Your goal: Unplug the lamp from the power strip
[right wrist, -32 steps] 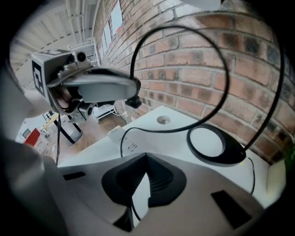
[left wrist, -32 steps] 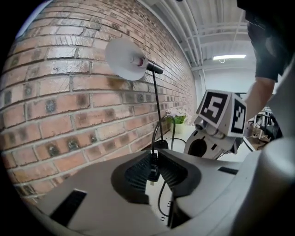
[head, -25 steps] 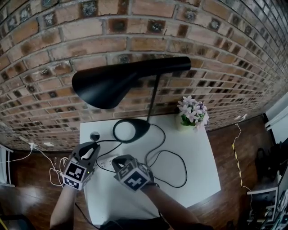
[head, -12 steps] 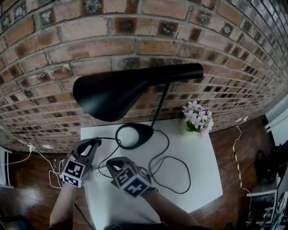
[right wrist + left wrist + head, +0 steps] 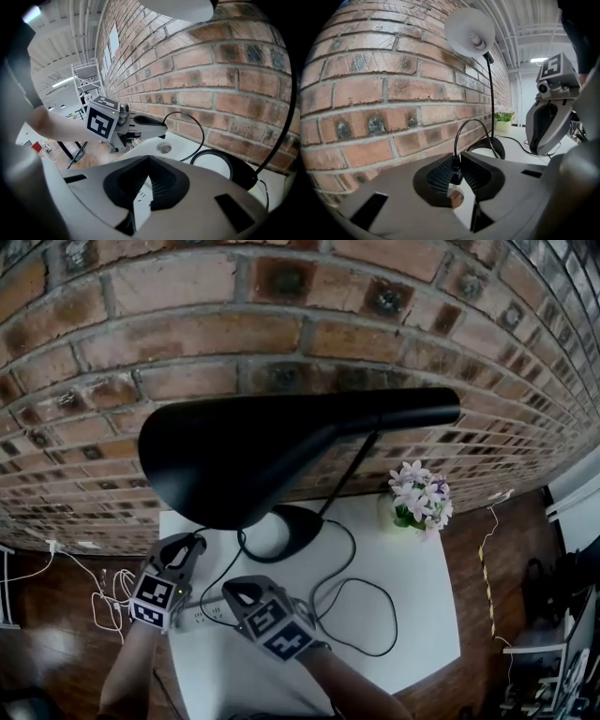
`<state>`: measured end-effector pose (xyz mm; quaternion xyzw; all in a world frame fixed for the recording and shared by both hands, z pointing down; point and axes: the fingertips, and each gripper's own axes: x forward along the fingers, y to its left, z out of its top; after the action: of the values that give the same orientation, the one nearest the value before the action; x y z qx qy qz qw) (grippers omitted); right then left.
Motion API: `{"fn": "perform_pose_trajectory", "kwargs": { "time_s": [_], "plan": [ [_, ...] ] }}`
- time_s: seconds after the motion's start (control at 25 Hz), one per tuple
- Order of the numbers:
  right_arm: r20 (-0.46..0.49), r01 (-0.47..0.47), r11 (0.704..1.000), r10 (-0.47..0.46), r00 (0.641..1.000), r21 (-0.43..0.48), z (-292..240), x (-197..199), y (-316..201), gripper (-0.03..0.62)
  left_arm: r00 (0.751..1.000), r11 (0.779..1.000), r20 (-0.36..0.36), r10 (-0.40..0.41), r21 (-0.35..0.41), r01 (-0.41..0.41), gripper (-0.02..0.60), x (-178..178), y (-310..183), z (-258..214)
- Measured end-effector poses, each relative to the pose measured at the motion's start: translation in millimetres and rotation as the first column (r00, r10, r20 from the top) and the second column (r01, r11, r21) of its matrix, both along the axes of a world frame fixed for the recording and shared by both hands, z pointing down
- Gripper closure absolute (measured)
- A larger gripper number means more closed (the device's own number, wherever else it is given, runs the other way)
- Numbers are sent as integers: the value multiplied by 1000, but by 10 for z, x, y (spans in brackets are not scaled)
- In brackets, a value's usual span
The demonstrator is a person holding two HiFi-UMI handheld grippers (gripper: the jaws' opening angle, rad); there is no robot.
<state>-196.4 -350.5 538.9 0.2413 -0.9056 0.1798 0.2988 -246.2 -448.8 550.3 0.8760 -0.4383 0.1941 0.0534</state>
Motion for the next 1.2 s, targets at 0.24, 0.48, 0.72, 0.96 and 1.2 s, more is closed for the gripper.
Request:
{"fn": "perform_pose_trajectory", "kwargs": {
  "time_s": [0.24,0.48,0.72,0.96,1.2],
  "plan": [
    [4,8,1000,-8,1000,-18,99,-35,-49,597,999,998,-27,-42,-47,40,520,-105,-121,330],
    [10,11,999,-10,1000,-36,146,-64,-97,599,998,994,-35,-54,-101,51,522,-131,-170,553],
    [-1,25,999,-25,1000,-38,178,-52,-61,599,999,992,-14,-49,-116,47,518,-127,-177,641],
    [3,23,998,-23,1000,-50,200,-15,-24,598,999,993,-16,-39,-111,37,514,-122,-179,642],
    [3,26,998,-26,1000,-51,206,-11,-26,597,999,994,-6,-43,-99,42,514,-185,-155,589]
  ]
}}
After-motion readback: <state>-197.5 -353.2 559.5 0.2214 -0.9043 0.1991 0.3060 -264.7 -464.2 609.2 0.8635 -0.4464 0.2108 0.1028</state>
